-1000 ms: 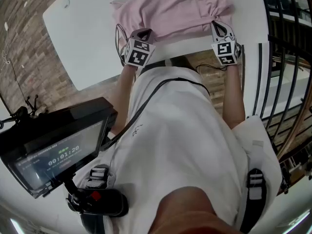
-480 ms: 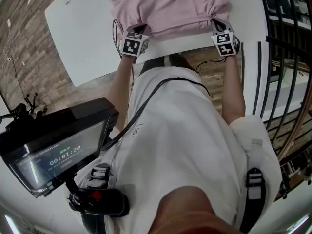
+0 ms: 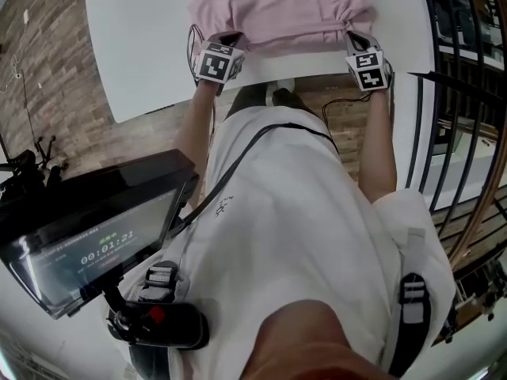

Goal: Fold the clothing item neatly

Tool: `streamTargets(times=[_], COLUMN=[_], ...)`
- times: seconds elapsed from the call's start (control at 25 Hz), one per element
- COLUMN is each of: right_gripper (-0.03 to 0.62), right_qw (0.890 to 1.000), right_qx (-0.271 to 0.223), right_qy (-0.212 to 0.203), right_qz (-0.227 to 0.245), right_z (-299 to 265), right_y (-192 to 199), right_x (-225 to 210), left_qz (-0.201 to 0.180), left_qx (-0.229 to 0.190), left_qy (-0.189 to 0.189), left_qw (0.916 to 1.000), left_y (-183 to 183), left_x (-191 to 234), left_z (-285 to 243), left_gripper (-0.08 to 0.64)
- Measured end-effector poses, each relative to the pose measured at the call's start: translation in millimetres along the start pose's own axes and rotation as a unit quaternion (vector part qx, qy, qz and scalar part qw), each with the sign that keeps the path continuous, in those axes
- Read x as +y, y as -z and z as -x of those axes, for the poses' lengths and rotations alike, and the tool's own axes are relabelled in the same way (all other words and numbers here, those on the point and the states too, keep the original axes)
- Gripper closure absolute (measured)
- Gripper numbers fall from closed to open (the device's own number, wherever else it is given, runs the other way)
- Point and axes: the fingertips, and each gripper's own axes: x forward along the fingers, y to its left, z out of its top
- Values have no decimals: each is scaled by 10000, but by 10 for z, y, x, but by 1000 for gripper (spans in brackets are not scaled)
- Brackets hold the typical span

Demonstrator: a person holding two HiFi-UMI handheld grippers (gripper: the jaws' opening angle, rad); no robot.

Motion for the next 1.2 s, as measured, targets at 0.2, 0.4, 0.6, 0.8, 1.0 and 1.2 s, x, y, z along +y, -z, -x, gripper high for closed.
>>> streamTargets(times=[0.2, 0.4, 0.6, 0.8, 1.0, 1.2], right_gripper=[589, 589, 589, 589, 589, 589], right_qw=[9992, 9973, 9953, 9930, 9910, 9903], right_qx=[-91, -52, -260, -415, -527, -521], right_qy=[-374, -667, -926, -1094, -1231, -1291], right_qz=[-136, -307, -145, -131, -26, 8], right_z=[173, 348, 422, 478, 612, 722], right_y=[-37, 92, -63, -126, -228, -203], right_x=[334, 718, 931, 1014, 1069, 1085], left_qz=[-104, -103, 41, 244, 164, -88], left_qx=[103, 232, 295, 267, 180, 73], left_qy=[353, 628, 614, 618, 568, 612], left_qw=[9993, 9977, 9977, 9974, 9981, 9981], left_y=[121, 322, 446, 522, 452, 278], left_x=[-308, -621, -737, -791, -857, -1034], left_z=[17, 111, 296, 393, 558, 612], left_gripper=[558, 558, 558, 558, 558, 558])
